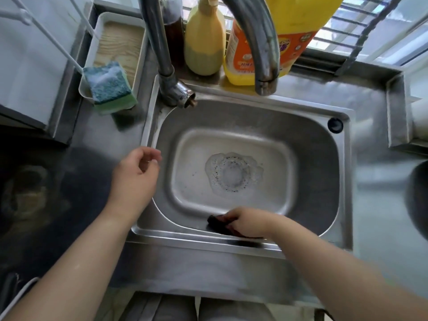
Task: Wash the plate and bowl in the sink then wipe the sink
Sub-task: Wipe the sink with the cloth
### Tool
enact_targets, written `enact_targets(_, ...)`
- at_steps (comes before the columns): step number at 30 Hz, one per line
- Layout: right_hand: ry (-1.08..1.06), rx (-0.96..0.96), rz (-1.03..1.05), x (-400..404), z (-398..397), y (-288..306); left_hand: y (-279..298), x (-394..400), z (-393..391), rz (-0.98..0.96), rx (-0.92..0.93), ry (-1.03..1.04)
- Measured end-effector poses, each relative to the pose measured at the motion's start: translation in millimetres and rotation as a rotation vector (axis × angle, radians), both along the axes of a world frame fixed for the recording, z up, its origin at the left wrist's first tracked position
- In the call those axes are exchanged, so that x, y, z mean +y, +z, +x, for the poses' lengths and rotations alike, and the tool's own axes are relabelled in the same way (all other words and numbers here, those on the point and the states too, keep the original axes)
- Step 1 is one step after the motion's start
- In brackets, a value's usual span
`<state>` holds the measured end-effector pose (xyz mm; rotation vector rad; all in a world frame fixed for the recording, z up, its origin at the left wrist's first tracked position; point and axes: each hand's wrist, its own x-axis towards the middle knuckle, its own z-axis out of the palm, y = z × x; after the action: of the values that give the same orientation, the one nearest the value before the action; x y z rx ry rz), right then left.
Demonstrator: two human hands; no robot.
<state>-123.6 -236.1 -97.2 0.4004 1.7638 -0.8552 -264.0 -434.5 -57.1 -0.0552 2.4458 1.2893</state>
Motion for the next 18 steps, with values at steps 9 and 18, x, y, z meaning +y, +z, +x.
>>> enact_targets(9, 0.085, -0.075, 0.143, -50.8, -47.2, -31.1, 1.8, -10.2, 1.4, 0.038, -0.047, 0.019)
enact_targets(18, -1.550, -0.090, -0.430, -127.6, -168.2, -51.2, 2.5, -28.5, -16.4, 0.045, -0.099, 0.091)
